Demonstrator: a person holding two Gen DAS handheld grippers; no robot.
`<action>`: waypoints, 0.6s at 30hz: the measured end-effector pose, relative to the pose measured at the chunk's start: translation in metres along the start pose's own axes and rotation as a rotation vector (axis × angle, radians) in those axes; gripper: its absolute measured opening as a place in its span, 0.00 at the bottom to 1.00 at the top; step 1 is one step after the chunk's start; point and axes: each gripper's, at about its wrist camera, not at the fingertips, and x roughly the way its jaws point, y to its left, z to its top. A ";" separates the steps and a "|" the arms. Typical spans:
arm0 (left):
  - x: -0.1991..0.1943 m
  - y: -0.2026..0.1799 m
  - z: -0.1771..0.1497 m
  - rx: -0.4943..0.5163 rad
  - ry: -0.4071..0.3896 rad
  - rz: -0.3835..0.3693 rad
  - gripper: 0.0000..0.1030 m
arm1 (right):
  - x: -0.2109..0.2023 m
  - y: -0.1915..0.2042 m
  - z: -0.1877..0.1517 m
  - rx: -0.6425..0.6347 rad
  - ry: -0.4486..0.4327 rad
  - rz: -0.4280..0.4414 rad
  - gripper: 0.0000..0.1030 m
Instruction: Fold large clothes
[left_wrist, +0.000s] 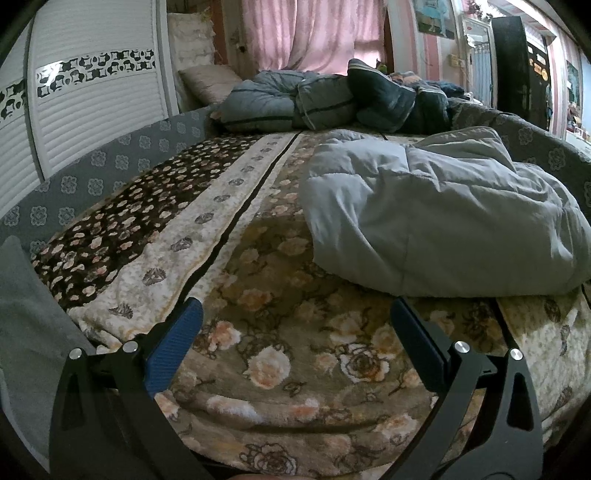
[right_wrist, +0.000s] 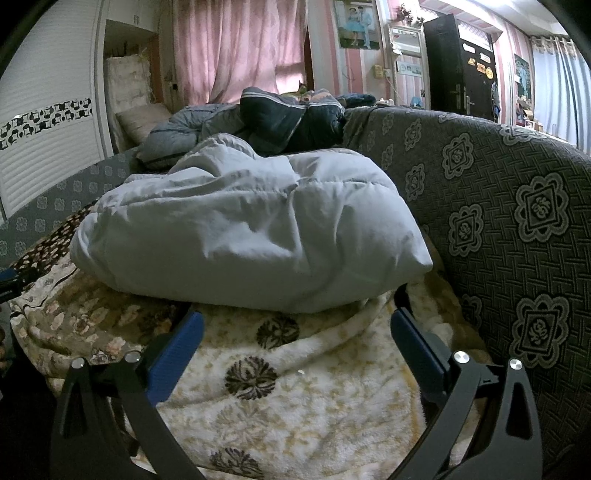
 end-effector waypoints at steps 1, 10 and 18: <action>-0.001 0.000 0.001 0.001 -0.006 -0.001 0.97 | 0.000 0.000 0.000 0.000 0.000 0.000 0.98; 0.000 0.002 0.003 -0.009 -0.025 -0.009 0.97 | 0.002 0.001 0.000 -0.006 0.008 -0.023 0.98; 0.006 0.003 0.002 -0.023 0.000 -0.026 0.97 | 0.005 0.005 -0.001 -0.014 0.024 -0.040 0.98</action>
